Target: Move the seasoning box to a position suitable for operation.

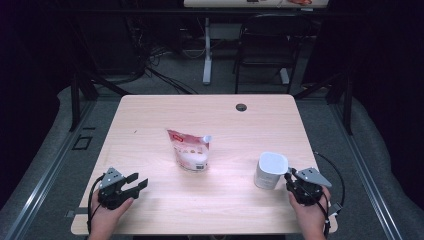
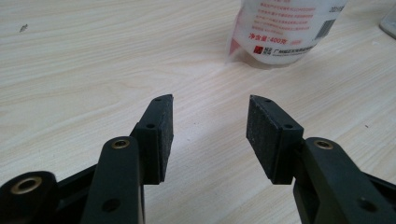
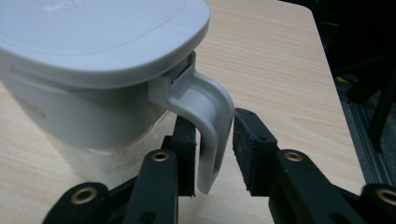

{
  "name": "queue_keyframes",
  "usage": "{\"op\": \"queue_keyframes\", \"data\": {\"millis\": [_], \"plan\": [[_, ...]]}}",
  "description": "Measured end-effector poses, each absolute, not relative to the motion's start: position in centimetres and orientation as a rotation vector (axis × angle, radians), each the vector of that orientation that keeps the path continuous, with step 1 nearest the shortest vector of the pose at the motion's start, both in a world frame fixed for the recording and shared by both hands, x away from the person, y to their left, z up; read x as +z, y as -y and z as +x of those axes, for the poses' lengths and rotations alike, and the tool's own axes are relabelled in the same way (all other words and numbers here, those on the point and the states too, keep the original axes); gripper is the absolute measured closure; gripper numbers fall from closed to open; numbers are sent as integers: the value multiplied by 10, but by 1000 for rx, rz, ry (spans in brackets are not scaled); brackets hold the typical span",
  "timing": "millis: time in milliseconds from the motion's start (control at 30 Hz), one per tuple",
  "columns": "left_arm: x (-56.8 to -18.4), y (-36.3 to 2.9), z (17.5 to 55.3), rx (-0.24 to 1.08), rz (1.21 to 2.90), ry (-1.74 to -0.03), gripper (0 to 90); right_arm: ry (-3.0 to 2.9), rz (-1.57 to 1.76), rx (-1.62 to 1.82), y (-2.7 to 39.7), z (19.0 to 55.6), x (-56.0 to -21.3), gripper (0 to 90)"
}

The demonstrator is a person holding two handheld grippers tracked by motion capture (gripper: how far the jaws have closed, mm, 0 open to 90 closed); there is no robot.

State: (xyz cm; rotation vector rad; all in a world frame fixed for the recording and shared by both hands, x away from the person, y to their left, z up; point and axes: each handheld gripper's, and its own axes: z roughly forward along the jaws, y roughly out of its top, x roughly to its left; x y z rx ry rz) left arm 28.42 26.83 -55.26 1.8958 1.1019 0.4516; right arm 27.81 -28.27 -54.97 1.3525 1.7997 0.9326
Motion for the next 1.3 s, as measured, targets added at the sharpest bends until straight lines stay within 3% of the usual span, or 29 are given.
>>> {"op": "queue_keyframes", "data": {"millis": [900, 1300], "plan": [[-552, -270, 284, 453, 1899, -1104, 516, -1787, 1338, 937, 280, 287, -552, 819], [-551, -271, 284, 459, 1891, -1100, 516, -1845, 1283, 949, 267, 283, -549, 821]]}}
